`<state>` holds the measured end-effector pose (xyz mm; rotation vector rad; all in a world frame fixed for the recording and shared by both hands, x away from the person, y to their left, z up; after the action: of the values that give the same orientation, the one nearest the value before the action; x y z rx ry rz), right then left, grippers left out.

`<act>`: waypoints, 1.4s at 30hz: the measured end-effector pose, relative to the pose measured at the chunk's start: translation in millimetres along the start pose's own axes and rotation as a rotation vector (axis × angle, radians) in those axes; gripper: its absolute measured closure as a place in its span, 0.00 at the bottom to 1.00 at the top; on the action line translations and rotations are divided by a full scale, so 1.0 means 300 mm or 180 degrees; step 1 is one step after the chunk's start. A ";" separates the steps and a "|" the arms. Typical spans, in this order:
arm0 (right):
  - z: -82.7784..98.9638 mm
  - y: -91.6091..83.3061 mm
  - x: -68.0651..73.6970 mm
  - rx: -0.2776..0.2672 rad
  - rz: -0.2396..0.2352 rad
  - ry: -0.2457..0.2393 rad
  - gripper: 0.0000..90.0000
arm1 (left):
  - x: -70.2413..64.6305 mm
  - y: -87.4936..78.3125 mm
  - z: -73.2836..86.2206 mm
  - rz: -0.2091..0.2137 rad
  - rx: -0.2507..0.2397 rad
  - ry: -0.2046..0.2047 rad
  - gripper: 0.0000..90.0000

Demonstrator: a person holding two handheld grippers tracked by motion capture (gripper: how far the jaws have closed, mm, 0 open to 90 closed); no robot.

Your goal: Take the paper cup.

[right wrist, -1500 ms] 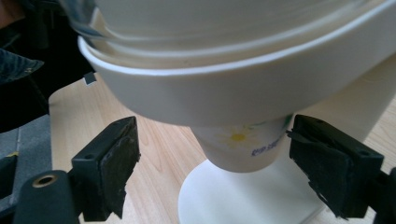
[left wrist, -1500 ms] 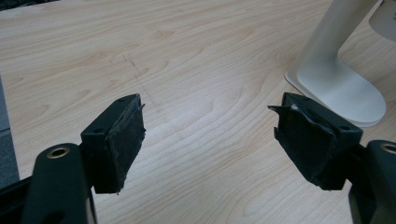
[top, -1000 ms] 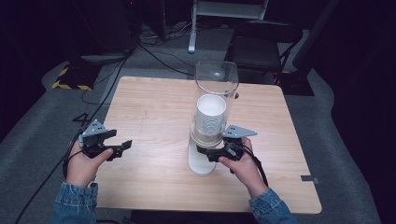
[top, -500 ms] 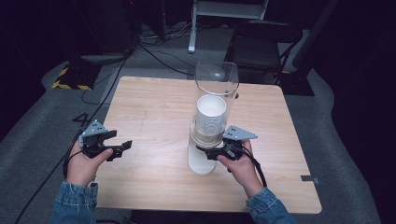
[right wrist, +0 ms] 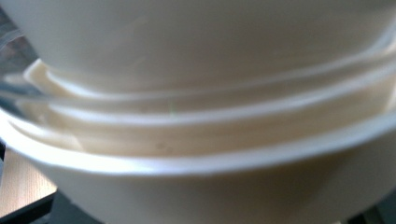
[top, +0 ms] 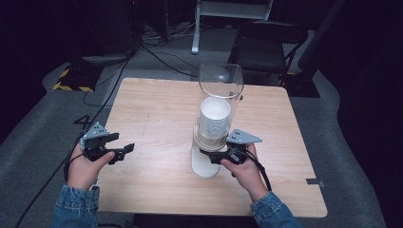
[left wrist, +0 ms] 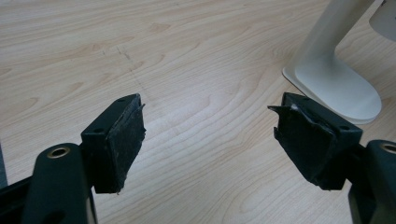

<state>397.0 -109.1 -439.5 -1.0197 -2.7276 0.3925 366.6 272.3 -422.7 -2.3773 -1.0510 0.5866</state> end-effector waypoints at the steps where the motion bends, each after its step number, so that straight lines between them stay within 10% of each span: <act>1: 0.001 0.000 0.001 -0.0001 -0.0001 0.0010 0.34 | 0.000 0.000 0.000 -0.0002 0.0002 0.0001 0.26; 36: 0.019 0.000 0.003 -0.0009 0.0030 -0.0128 0.36 | 0.000 -0.003 -0.002 0.0004 -0.0005 0.0003 0.26; 39: 0.040 0.010 -0.004 0.0199 0.0131 -0.0329 0.38 | 0.003 -0.006 -0.003 -0.0004 -0.0012 0.0019 0.26; 42: 0.071 0.024 -0.005 0.0222 0.0062 -0.0204 0.38 | 0.002 -0.007 -0.004 -0.0003 -0.0034 -0.0008 0.26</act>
<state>396.6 -108.5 -461.9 -1.0333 -2.7408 0.5284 366.4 273.9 -420.7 -2.3857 -1.0588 0.5852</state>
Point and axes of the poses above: each handheld gripper's, and its own axes: y roughly forward along the jaws, z roughly out of its underside, x roughly to its left, the point moved 3 cm from there along y, roughly forward along the jaws, and after that the axes turned 6 degrees about z, right-handed, at the moved point
